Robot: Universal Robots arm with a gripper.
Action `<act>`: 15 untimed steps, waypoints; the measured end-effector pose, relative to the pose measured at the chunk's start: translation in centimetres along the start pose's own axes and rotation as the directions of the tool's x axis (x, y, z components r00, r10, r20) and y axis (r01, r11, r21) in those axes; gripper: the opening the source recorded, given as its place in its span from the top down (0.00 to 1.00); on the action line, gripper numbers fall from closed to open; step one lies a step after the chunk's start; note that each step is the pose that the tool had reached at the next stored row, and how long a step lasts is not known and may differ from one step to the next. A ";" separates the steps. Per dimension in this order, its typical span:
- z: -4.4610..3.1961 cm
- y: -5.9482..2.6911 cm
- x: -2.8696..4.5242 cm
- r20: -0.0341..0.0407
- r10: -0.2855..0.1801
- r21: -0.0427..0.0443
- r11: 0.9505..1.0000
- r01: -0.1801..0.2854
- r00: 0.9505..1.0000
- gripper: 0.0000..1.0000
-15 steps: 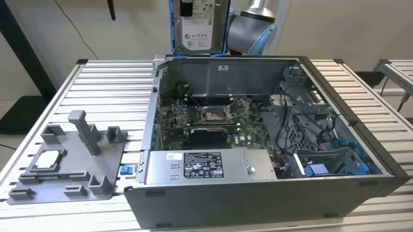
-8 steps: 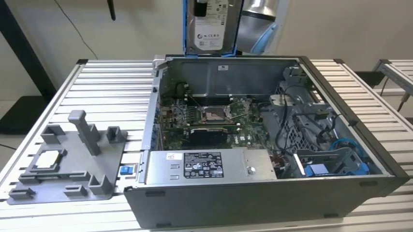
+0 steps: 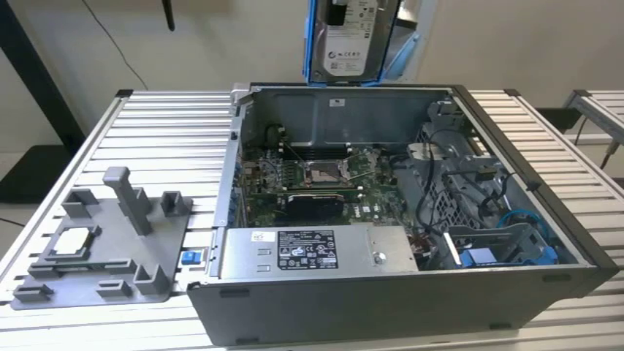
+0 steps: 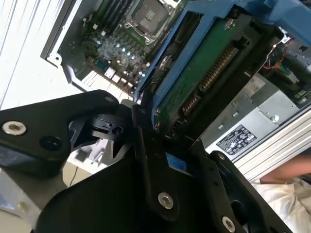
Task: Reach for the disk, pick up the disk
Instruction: 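Pick up the disk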
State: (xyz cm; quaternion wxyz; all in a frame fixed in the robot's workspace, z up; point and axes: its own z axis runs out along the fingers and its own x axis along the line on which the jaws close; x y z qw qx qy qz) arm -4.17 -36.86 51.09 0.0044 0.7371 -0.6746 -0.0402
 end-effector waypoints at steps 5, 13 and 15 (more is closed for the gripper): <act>-0.13 -2.06 0.18 0.000 0.000 -0.001 1.000 0.000 1.000 1.00; -0.34 -5.20 0.45 0.000 0.000 -0.001 1.000 0.000 1.000 1.00; -0.38 -5.86 0.51 0.000 0.000 -0.002 1.000 0.000 1.000 1.00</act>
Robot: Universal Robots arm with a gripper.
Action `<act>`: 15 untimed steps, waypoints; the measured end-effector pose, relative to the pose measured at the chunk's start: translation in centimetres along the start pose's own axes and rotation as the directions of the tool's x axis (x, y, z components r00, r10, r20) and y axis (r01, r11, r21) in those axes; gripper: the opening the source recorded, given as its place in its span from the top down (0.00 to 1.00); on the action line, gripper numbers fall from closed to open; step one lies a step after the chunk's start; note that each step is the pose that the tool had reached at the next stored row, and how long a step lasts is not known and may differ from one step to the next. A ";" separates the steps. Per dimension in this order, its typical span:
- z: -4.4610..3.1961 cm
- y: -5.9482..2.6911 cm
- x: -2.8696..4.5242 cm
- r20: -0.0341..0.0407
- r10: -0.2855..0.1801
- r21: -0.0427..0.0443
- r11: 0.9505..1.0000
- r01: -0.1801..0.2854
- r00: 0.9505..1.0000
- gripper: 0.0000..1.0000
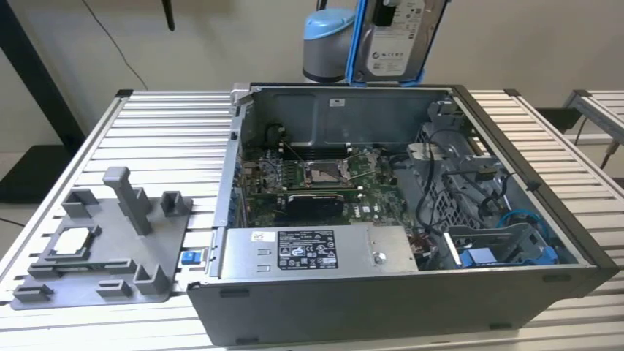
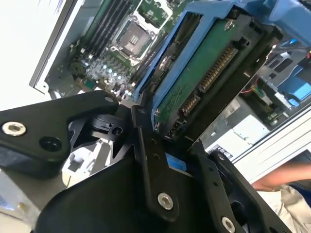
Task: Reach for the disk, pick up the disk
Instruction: 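Pick up the disk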
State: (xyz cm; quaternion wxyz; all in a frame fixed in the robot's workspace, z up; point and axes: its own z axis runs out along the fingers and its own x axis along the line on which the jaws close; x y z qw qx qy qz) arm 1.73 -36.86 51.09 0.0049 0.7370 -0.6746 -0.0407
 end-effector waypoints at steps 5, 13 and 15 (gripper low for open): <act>-0.09 -1.30 0.11 0.000 0.000 0.000 1.000 0.000 1.000 1.00; -0.15 -2.19 0.19 0.000 0.000 0.000 1.000 0.000 1.000 1.00; -0.15 -2.22 0.19 0.000 0.000 0.000 1.000 0.000 1.000 1.00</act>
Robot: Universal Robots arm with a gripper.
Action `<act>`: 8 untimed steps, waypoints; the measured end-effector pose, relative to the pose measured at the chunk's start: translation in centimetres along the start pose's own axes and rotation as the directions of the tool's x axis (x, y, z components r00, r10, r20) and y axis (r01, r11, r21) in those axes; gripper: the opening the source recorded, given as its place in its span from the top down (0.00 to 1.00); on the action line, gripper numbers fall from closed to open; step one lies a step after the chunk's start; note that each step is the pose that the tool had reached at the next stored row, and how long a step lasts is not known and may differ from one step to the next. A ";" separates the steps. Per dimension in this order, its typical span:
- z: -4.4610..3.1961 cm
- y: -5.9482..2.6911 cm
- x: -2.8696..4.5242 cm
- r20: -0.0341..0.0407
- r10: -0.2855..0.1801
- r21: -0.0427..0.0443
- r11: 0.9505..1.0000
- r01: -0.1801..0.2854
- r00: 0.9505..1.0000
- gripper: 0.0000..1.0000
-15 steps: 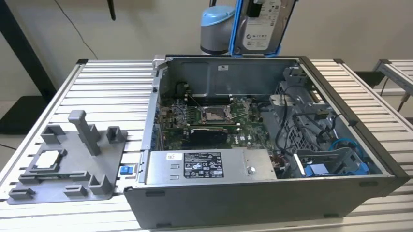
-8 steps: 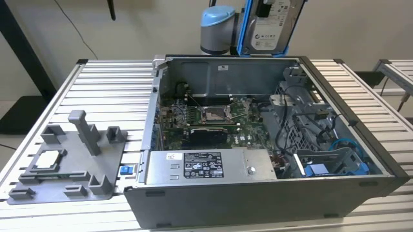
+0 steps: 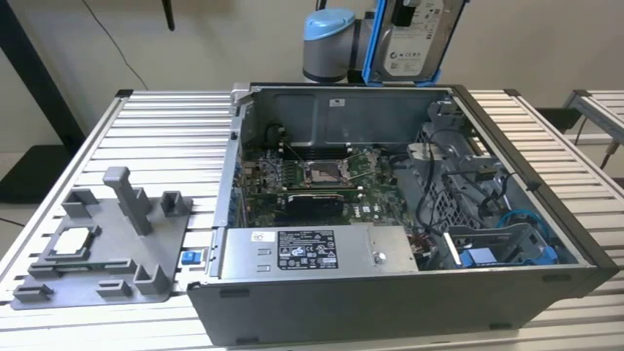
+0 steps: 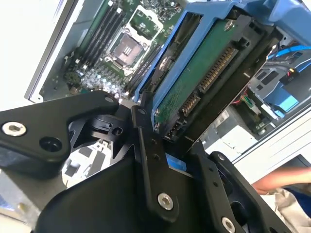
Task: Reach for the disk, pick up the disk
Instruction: 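Pick up the disk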
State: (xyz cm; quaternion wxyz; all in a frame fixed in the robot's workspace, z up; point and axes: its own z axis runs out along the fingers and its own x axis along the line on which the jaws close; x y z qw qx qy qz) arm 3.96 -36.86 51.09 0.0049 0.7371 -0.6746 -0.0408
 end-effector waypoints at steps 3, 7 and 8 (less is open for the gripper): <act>0.00 -0.02 0.00 0.000 0.000 0.000 1.000 0.000 1.000 1.00; 0.00 -0.04 0.01 0.000 0.000 0.000 1.000 0.000 1.000 1.00; -0.01 -0.06 0.05 0.000 0.000 0.000 1.000 0.000 1.000 1.00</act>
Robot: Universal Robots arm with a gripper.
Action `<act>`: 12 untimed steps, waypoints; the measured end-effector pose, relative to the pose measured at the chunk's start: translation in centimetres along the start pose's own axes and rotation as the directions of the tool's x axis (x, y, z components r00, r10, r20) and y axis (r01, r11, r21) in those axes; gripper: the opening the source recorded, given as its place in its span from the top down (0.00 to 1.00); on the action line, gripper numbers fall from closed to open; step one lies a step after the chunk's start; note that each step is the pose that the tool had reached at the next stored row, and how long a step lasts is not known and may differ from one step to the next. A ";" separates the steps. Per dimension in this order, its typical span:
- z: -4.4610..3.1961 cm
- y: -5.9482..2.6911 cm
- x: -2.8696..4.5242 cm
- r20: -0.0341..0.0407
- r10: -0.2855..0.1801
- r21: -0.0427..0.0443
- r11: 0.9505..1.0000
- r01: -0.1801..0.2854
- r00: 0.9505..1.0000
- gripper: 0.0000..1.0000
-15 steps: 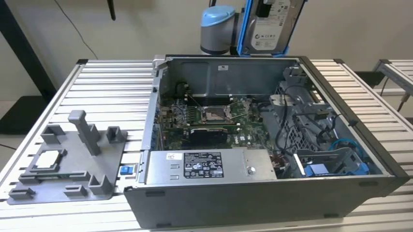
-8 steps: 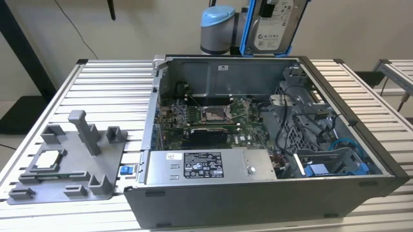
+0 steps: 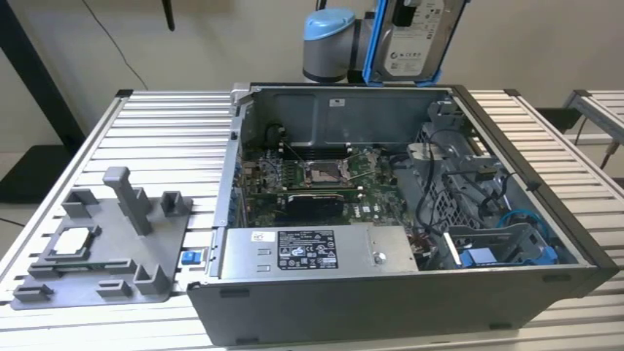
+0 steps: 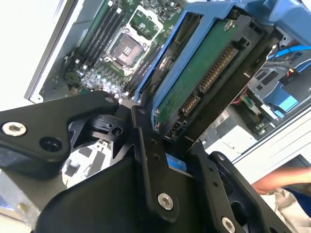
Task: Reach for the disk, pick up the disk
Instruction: 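Pick up the disk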
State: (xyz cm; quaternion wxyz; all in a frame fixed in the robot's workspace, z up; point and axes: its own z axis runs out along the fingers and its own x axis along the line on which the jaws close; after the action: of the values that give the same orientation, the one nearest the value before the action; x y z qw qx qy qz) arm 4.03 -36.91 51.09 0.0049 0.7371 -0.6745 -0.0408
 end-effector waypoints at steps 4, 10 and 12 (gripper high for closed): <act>-0.02 -0.19 0.27 0.000 0.000 0.000 1.000 0.000 1.000 1.00; -0.08 -0.91 0.73 0.001 -0.003 0.000 1.000 0.003 1.000 1.00; -0.10 -1.63 0.82 0.001 -0.005 -0.001 1.000 0.005 1.000 1.00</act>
State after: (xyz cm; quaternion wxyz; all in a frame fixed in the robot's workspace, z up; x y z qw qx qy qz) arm 5.73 -37.59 51.05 0.0045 0.7387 -0.6728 -0.0415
